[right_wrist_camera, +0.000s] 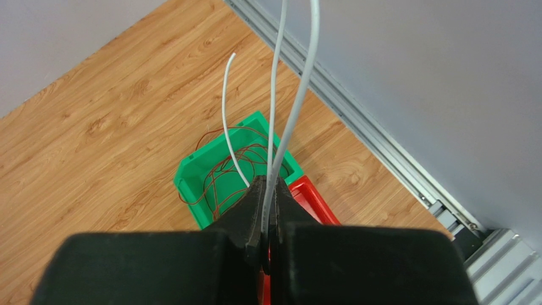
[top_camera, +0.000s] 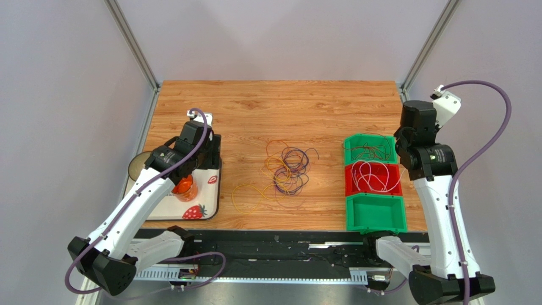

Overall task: Untangle the cables
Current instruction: Place the cable in the bin.

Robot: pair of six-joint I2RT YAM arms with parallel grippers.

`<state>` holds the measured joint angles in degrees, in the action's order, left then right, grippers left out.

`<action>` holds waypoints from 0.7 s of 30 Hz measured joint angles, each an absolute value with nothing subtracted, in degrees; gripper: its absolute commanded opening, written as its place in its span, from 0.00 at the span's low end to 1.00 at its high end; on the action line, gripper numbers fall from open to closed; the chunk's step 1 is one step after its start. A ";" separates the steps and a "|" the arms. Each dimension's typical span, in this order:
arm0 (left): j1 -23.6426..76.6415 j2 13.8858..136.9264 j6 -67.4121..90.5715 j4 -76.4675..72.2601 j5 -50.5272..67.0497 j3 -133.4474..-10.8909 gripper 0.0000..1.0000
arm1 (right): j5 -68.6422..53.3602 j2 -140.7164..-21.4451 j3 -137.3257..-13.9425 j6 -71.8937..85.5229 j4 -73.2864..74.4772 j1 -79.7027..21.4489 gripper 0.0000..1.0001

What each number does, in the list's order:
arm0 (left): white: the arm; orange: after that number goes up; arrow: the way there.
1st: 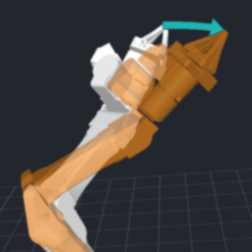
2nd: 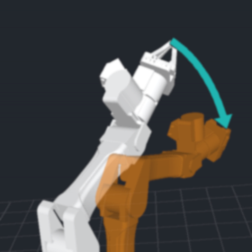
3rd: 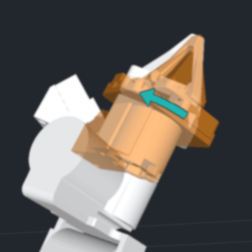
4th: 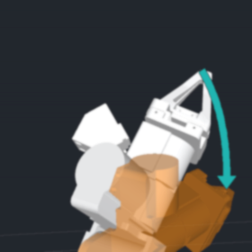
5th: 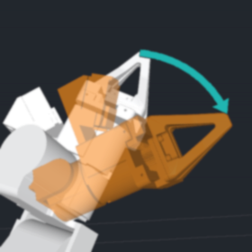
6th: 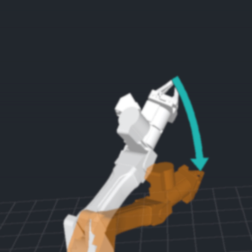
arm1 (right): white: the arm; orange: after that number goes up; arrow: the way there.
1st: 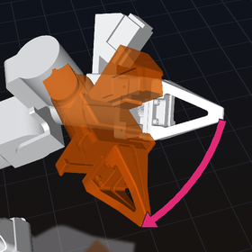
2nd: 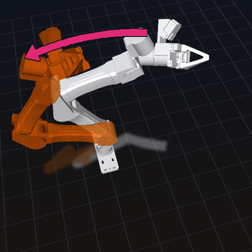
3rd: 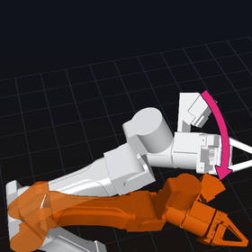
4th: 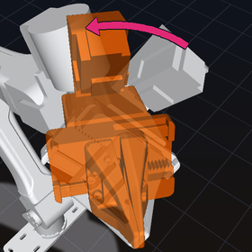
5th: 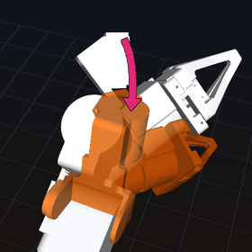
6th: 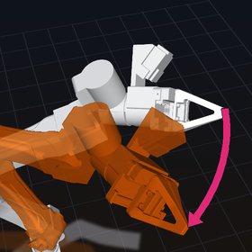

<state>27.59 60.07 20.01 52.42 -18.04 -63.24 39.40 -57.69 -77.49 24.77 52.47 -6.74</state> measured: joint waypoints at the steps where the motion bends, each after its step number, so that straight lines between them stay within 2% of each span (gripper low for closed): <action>1: 27.59 60.07 20.01 52.42 -18.02 -63.24 0.70 | 38.19 -58.00 -76.97 25.28 52.36 -6.20 0.00; 9: 27.59 60.07 19.99 52.42 -17.02 -63.24 0.70 | 28.95 -56.77 -67.05 27.44 46.65 -5.41 0.00; 15: 27.59 60.05 19.97 52.42 -16.78 -63.24 0.70 | 27.46 -55.44 -63.46 29.06 42.83 -5.41 0.00; 21: 27.59 60.05 19.92 52.38 -16.58 -63.24 0.70 | 26.35 -50.89 -54.30 32.53 41.21 -5.41 0.00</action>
